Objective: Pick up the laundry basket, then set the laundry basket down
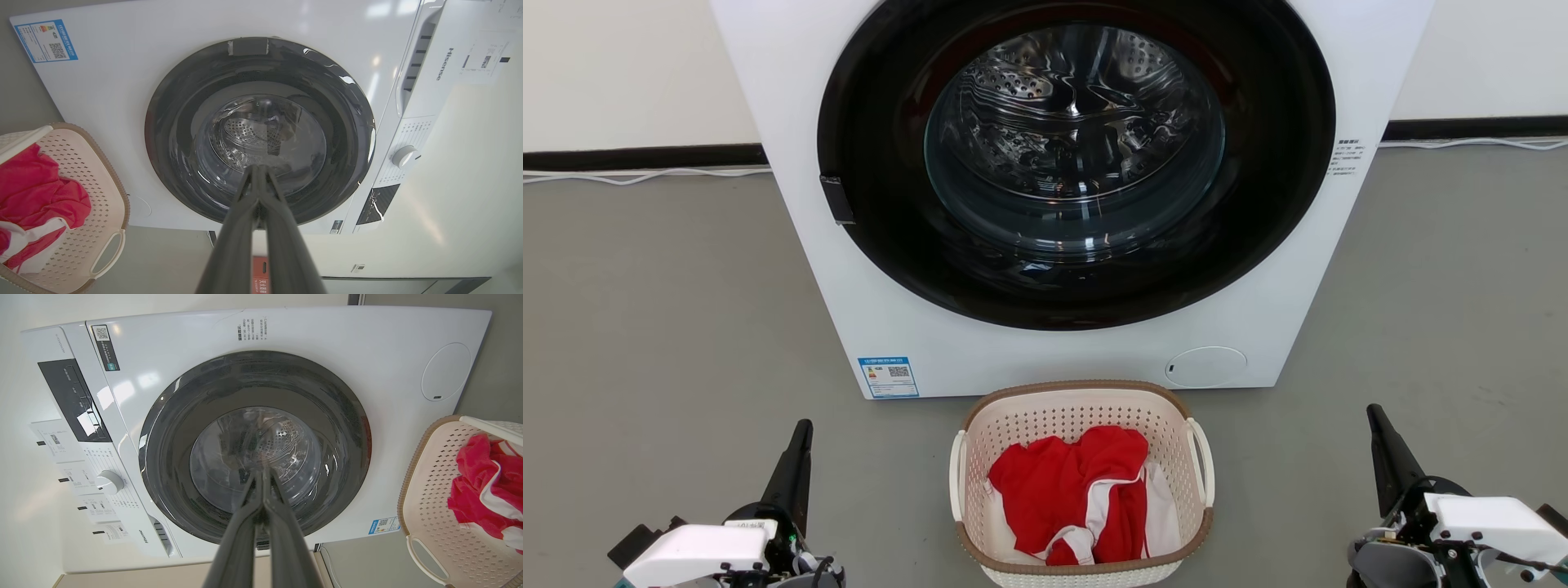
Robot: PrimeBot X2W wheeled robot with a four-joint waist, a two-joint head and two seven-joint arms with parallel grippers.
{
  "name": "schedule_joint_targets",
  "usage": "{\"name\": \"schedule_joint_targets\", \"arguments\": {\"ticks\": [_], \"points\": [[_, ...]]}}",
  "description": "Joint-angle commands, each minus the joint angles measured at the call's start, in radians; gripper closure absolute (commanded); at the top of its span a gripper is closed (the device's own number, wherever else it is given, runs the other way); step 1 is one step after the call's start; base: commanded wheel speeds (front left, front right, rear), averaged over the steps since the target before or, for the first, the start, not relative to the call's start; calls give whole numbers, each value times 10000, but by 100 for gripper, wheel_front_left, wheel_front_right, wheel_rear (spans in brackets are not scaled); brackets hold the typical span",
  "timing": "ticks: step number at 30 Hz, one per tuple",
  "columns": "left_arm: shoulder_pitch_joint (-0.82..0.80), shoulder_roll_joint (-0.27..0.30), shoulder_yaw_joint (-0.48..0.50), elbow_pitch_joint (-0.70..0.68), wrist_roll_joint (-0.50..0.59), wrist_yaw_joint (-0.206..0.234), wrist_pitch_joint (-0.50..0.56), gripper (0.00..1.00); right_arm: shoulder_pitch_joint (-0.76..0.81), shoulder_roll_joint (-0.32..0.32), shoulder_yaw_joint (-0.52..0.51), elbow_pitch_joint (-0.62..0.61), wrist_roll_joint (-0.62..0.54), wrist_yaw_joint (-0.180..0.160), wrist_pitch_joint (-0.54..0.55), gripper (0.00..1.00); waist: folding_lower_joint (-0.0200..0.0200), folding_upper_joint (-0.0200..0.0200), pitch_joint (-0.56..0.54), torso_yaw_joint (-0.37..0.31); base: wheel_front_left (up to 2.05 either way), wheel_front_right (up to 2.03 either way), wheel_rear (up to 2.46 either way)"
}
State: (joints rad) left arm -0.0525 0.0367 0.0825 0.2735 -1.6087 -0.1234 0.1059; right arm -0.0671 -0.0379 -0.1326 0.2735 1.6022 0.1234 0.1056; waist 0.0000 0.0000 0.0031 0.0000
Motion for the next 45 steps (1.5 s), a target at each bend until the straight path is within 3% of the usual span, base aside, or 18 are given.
{"name": "schedule_joint_targets", "arguments": {"ticks": [1,18,19,27,35,45], "points": [[-554,135,308,-287,-3,-73,69,100,-408,-123,192,-288,68,73,73,100,0,0,0,0,0,0,0],[-554,135,308,-287,-3,-73,69,100,-408,-123,192,-288,68,73,73,100,0,0,0,0,0,0,0],[-1,0,0,0,1,0,-1,0,0,0,0,-1,0,0,-1,0,0,0,0,0,0,0,0],[73,-9,-130,91,89,-4,-206,0,108,8,112,-31,-91,2,-202,0,22,0,-17,6,0,0,0],[108,0,-223,115,267,-8,-411,0,179,-24,228,-103,-489,6,-407,0,1,0,10,15,0,0,0],[108,12,-271,218,1040,-12,-705,0,225,-56,324,-149,-1932,12,-701,0,0,0,25,27,0,0,0]]}}
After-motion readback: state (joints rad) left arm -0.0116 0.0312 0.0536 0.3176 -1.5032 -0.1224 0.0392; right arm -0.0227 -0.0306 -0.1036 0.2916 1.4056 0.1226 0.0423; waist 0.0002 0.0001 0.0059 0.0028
